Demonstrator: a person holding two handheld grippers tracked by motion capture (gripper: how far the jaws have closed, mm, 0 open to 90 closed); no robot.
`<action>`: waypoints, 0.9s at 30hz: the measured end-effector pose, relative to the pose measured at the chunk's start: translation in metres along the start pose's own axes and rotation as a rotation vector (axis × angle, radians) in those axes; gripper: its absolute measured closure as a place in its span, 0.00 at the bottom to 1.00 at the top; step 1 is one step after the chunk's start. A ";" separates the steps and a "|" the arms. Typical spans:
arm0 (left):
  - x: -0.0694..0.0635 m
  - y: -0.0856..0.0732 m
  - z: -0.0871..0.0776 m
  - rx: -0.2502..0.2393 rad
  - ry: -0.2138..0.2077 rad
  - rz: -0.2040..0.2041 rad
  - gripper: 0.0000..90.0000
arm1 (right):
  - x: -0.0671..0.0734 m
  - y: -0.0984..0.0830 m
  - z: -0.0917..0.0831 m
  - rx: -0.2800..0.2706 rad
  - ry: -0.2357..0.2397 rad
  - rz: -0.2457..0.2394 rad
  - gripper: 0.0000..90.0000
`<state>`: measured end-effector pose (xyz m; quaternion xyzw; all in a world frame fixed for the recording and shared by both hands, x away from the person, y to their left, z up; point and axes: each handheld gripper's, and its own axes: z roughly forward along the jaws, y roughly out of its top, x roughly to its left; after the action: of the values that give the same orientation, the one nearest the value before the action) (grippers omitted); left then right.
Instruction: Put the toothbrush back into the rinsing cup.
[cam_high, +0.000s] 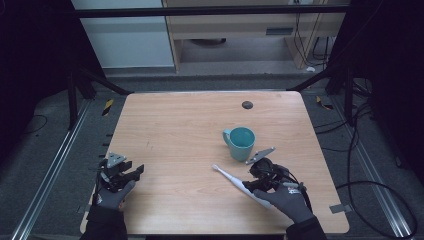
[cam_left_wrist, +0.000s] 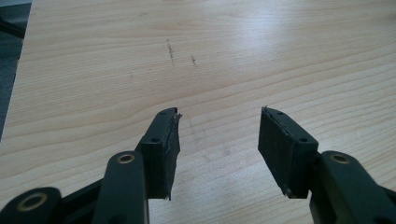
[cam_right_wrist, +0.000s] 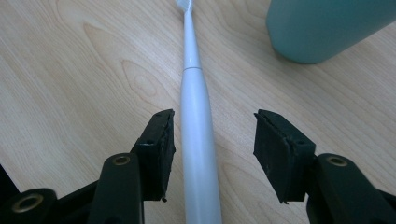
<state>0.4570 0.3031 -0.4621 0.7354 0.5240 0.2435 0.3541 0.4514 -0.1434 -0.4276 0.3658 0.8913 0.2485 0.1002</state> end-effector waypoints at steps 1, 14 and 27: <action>0.000 0.000 0.000 0.002 0.000 0.001 0.53 | 0.000 0.000 0.001 0.007 0.000 -0.006 0.53; 0.000 0.000 0.002 0.010 -0.002 0.000 0.53 | 0.004 0.004 0.016 0.098 0.023 -0.031 0.54; 0.000 0.000 0.002 0.017 -0.002 0.005 0.53 | 0.004 0.000 0.035 0.175 0.032 -0.025 0.57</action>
<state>0.4585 0.3028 -0.4639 0.7399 0.5237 0.2391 0.3480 0.4610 -0.1279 -0.4573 0.3577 0.9156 0.1744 0.0567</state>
